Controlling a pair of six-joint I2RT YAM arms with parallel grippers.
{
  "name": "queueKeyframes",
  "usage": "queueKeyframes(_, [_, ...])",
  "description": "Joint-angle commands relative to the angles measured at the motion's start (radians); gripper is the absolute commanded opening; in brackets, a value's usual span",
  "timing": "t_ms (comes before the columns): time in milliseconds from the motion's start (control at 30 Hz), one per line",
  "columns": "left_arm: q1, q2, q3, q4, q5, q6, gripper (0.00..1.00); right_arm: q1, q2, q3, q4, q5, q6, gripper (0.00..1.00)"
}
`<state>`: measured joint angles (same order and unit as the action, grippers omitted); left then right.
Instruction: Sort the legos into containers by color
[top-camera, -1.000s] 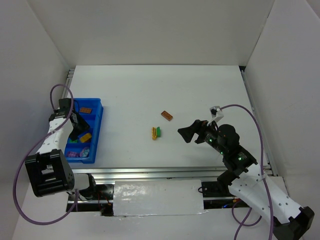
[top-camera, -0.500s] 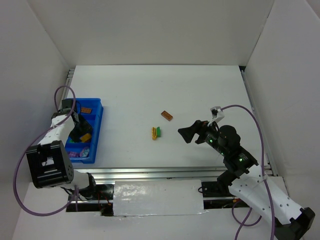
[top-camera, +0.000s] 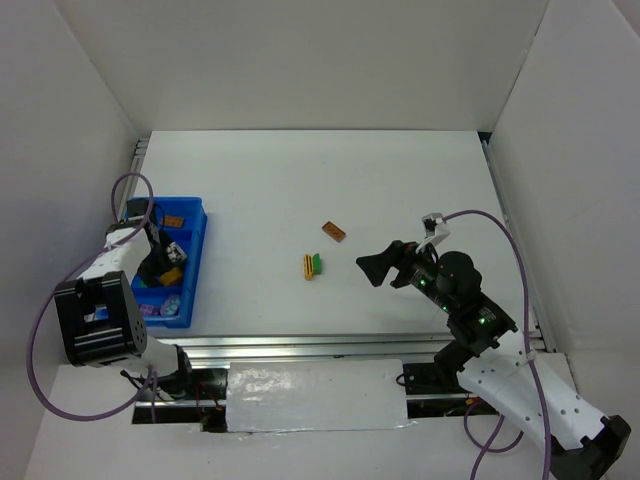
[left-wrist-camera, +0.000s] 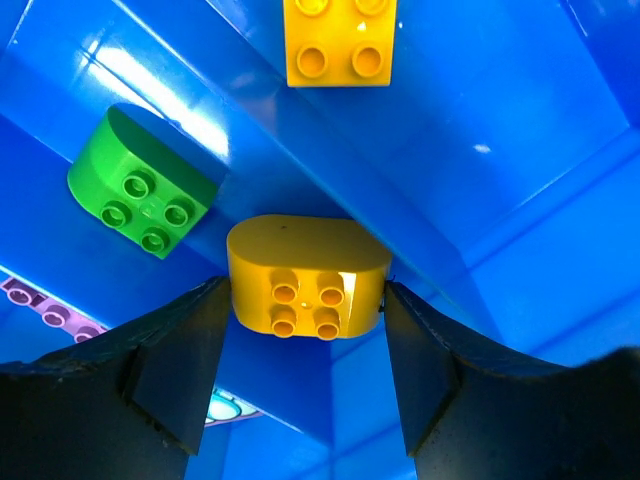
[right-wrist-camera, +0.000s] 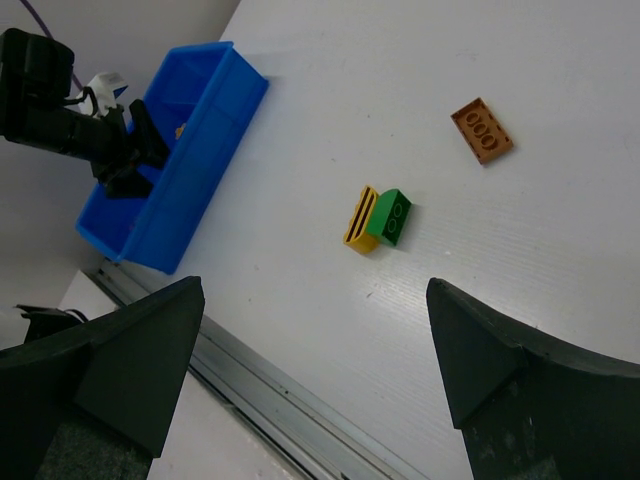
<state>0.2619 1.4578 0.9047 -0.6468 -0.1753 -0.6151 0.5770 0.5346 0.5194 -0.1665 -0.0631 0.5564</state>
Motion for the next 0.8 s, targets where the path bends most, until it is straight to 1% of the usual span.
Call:
queueKeyframes(0, [-0.009,0.019,-0.004,-0.017,-0.01,-0.026,0.75,0.015,-0.016,0.002,0.028,0.017,-0.006,1.0])
queueKeyframes(233, [-0.018,0.015,-0.007,-0.016,-0.029,-0.041,0.74,0.02,-0.019,0.001,0.028,0.023,-0.006,1.0])
queueKeyframes(267, [-0.019,0.015,-0.007,-0.014,-0.029,-0.04,0.69,0.02,-0.019,-0.001,0.031,0.023,-0.006,1.0])
queueKeyframes(333, [-0.02,0.018,-0.006,-0.013,-0.027,-0.041,0.65,0.02,-0.018,-0.001,0.032,0.023,-0.004,1.0])
queueKeyframes(367, [-0.02,0.019,-0.006,-0.014,-0.029,-0.041,0.57,0.021,-0.018,-0.001,0.033,0.023,-0.004,1.0])
queueKeyframes(433, [-0.02,0.021,-0.006,-0.01,-0.027,-0.041,0.52,0.02,-0.018,-0.001,0.03,0.025,-0.004,1.0])
queueKeyframes(533, [-0.02,0.016,-0.006,-0.001,-0.021,-0.046,0.28,0.02,-0.018,-0.001,0.033,0.028,-0.004,1.0])
queueKeyframes(600, [-0.02,0.012,-0.01,0.006,-0.013,-0.049,0.16,0.02,-0.016,-0.001,0.032,0.026,-0.004,1.0])
queueKeyframes(700, [-0.02,0.001,-0.006,0.006,-0.012,-0.048,0.04,0.02,-0.013,-0.002,0.032,0.026,-0.004,1.0])
queueKeyframes(767, [-0.026,-0.017,-0.001,-0.001,-0.015,-0.044,0.02,0.02,-0.01,-0.002,0.032,0.026,-0.004,1.0])
